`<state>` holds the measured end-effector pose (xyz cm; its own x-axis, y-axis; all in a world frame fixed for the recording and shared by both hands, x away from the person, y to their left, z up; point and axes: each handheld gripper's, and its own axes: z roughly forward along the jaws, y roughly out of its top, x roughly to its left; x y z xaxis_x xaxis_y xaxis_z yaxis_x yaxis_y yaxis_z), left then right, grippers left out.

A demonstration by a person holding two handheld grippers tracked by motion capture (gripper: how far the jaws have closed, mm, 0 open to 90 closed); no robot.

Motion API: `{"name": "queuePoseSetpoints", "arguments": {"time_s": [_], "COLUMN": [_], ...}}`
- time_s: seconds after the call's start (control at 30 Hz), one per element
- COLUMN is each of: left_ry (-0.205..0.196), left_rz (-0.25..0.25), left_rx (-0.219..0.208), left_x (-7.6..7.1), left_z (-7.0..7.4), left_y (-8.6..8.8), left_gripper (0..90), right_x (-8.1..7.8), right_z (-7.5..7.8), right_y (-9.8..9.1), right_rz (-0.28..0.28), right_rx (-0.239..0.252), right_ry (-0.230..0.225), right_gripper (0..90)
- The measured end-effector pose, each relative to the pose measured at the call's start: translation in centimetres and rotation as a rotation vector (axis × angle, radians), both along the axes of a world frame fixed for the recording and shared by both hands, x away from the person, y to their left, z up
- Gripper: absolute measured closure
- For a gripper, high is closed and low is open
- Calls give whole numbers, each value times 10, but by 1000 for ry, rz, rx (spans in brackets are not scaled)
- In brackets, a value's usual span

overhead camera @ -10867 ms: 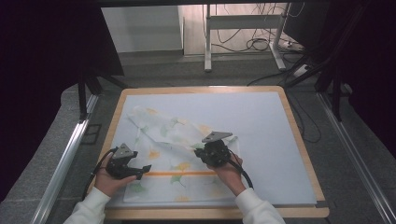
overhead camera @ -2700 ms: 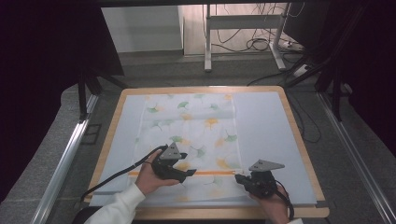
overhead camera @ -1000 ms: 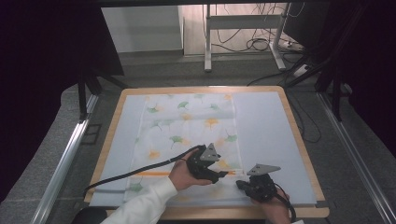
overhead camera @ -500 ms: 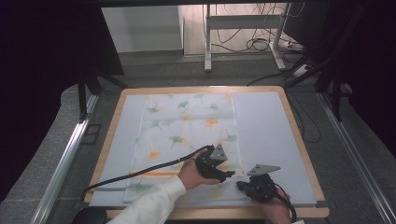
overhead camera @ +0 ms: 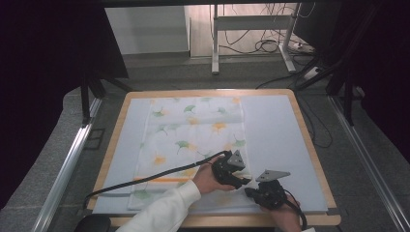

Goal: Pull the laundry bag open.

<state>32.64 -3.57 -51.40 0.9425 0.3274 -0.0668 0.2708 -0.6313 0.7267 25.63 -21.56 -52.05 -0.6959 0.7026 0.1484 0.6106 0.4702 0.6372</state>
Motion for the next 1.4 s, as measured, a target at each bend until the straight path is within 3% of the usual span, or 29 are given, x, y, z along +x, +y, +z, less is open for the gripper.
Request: {"name": "queuePoseSetpoints", "arguments": {"time_s": [0.3, 0.37, 0.53, 0.9, 0.97, 1.0, 1.07, 1.4], "left_ry": [8, -44, -72, -33, -36, -42, -19, 5], "left_rz": [-12, -44, -57, -30, -20, -32, -29, -29], "left_rx": [8, 67, 91, 76, 67, 85, 71, 69], "left_x": [2, -2, -5, 0, 1, 3, 4, 4], "left_z": [-8, -7, -5, -8, -7, -7, -7, -6], "left_y": [-4, -8, -19, -17, -14, -11, -9, -9], "left_gripper": [474, 461, 487, 660, 710, 760, 795, 848], "right_x": [1, 1, 0, 0, 0, 0, 0, 1], "right_z": [0, 0, 0, 0, 0, 0, 0, 0], "right_y": [-1, -1, -1, 0, -1, -1, -1, -1], "right_rz": [3, 4, 6, 8, 8, 9, 11, 11], "right_rx": [3, 3, -4, -4, -5, -5, -5, 1], "right_ry": [-1, -1, -3, -4, -5, -5, -4, -3], "right_gripper": [889, 889, 889, 889, 889, 889, 889, 889]}}
